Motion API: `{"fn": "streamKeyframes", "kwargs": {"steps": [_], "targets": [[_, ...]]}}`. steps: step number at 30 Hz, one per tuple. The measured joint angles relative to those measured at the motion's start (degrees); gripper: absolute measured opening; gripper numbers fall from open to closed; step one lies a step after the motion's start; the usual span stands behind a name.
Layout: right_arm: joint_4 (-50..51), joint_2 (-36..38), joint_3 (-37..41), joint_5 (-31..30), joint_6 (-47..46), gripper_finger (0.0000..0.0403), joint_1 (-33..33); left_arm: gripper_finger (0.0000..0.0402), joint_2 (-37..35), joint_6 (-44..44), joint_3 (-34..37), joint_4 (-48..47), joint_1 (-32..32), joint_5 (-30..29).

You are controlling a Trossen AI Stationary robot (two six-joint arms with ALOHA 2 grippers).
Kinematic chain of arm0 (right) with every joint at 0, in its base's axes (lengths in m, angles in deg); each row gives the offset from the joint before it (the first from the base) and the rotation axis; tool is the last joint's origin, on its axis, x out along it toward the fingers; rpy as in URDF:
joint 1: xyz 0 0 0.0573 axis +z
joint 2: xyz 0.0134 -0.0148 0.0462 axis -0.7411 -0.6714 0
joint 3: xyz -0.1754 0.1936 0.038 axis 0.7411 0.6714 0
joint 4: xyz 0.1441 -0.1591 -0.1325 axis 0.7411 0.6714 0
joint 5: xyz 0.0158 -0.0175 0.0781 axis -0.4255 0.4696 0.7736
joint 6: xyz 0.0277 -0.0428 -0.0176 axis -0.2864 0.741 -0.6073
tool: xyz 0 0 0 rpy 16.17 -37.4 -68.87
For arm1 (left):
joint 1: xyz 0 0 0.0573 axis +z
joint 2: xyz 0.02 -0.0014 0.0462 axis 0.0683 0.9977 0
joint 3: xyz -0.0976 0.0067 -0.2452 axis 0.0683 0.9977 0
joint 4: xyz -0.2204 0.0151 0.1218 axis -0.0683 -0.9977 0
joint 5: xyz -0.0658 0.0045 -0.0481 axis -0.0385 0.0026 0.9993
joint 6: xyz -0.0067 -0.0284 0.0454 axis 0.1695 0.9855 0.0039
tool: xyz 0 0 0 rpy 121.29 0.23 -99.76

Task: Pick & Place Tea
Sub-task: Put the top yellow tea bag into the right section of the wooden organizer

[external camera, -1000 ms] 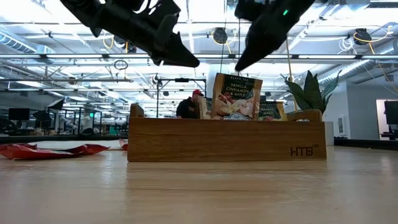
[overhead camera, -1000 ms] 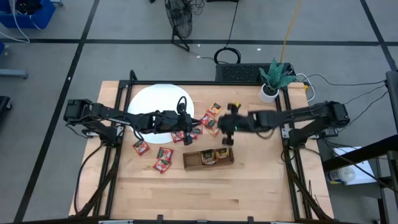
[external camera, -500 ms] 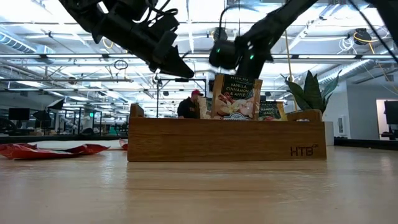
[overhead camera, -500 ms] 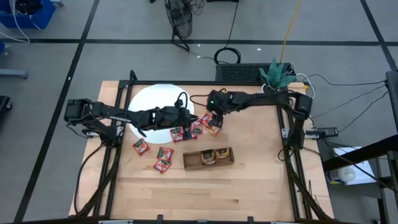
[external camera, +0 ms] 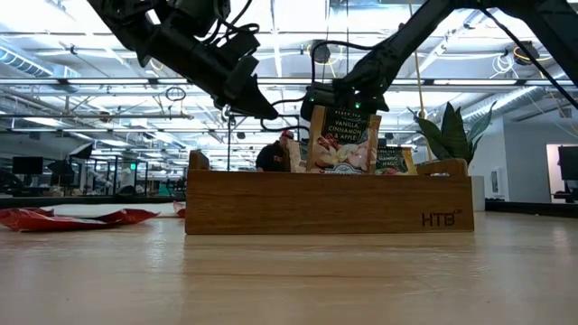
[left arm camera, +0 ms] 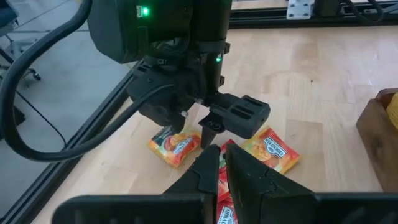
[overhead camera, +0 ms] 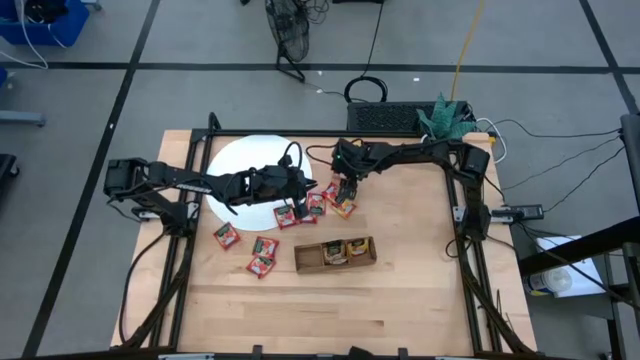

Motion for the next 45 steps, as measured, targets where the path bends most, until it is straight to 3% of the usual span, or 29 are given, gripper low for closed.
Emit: {"fn": "streamKeyframes", "kwargs": {"steps": [8, 15, 20, 25, 30, 36, 40, 45], "targets": [[0.1, 0.0, 0.0, 2.4, 3.0, 0.015, -1.5, 0.0035, 0.0, 0.2, 0.0, 0.0, 0.0, 0.0], [0.6, 0.0, 0.0, 3.0, 8.2, 0.0018, -1.2, 0.0035, 0.0, 0.4, 0.0, 0.0, 0.0, 0.0], [3.2, 0.5, 0.0, 2.6, 10.4, 0.0001, 1.6, 0.0035, 0.0, 0.5, 0.0, -0.4, 0.0, 0.0], [4.1, 3.9, 0.0, -4.8, 17.2, 0.0, 6.6, 0.0035, 0.0, 0.7, 0.0, -0.8, 0.0, 0.0], [2.2, 5.0, 0.0, -4.7, 21.4, 0.001, 8.8, 0.0035, 0.0, 0.9, 0.0, -1.4, 0.0, 0.1], [-0.1, 4.1, 0.1, -4.2, 24.2, 0.0096, 6.0, 0.0035, 0.0, 1.8, 0.0, -1.6, 0.0, 0.5], [-0.3, 3.6, 0.1, -0.4, 22.9, 0.0161, 4.0, 0.0035, 0.0, 1.9, 0.0, -1.6, 0.0, 1.1], [-0.8, 3.6, 0.1, 4.3, 22.5, 0.0184, 2.5, 0.0035, 0.0, 2.0, 0.0, -1.6, 0.0, 1.1]]}}
